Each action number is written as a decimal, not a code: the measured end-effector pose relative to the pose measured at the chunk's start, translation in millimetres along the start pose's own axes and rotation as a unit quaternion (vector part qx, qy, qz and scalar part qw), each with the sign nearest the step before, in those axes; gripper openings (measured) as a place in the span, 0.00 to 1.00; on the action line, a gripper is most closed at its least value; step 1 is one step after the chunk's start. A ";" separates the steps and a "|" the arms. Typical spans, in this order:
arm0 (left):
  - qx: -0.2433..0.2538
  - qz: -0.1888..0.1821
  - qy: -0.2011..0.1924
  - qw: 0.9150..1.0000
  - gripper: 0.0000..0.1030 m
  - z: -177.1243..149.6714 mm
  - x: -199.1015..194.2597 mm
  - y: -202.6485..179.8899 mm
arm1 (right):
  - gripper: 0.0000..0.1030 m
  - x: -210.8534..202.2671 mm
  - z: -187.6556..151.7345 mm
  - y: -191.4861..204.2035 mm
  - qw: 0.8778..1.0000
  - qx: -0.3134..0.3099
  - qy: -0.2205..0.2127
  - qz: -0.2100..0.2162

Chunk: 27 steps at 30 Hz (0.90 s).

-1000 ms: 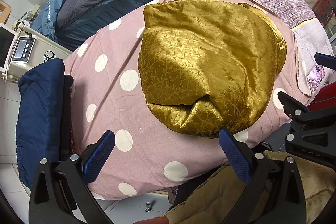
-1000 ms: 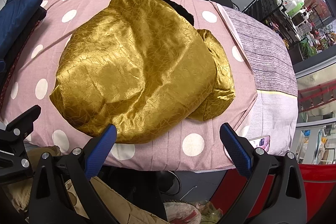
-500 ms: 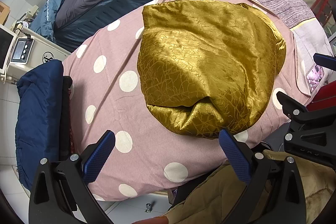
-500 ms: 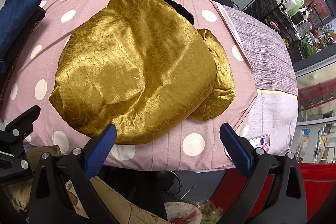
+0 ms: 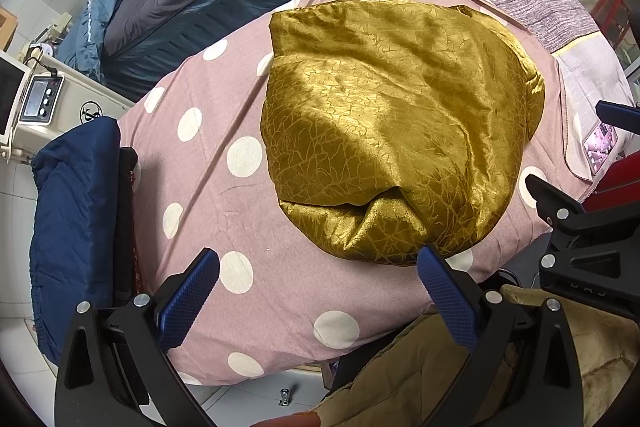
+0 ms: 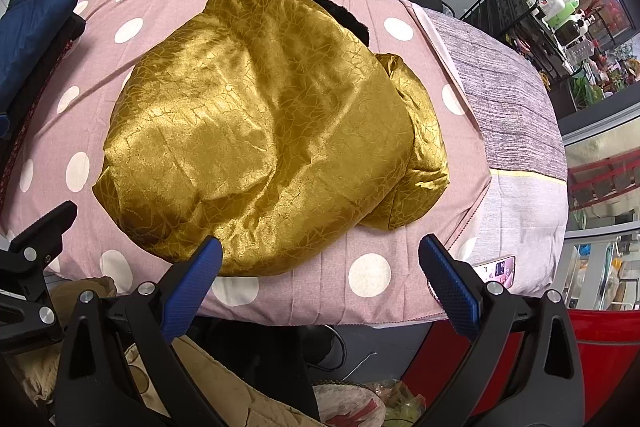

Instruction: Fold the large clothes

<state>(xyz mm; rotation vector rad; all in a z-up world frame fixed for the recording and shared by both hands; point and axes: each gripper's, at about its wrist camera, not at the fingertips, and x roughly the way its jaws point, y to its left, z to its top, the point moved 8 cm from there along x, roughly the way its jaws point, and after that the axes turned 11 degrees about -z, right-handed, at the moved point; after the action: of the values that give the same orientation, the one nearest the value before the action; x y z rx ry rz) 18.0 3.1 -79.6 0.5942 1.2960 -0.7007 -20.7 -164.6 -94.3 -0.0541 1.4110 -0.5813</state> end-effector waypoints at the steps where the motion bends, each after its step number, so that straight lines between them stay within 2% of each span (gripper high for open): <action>1: 0.001 0.000 0.000 1.000 0.94 0.5 0.2 -0.1 | 0.94 0.2 -0.2 0.3 1.000 0.000 0.000 0.000; 12: 0.007 -0.012 0.003 1.000 0.94 5.5 4.0 2.9 | 0.94 5.5 -0.1 0.7 1.000 0.008 0.009 -0.003; 17: 0.009 -0.052 0.016 0.998 0.94 7.0 10.9 5.1 | 0.94 7.5 2.3 -3.3 1.000 0.023 0.014 -0.005; 19: 0.001 -0.084 0.022 0.996 0.94 10.4 13.4 10.8 | 0.94 9.4 3.4 -11.0 0.999 0.041 0.017 -0.005; 21: -0.007 -0.098 0.021 0.995 0.94 15.7 15.0 19.2 | 0.94 12.3 3.7 -21.3 0.998 0.061 0.024 -0.009; 27: -0.021 -0.103 0.019 0.994 0.94 37.2 28.9 44.2 | 0.94 29.6 -9.4 -60.2 0.990 0.123 0.057 -0.035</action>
<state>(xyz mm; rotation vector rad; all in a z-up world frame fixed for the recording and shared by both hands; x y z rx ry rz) 79.0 1.0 -101.0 0.4454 1.4180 -0.8309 -49.2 -225.8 -100.5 0.1288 1.4422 -0.8229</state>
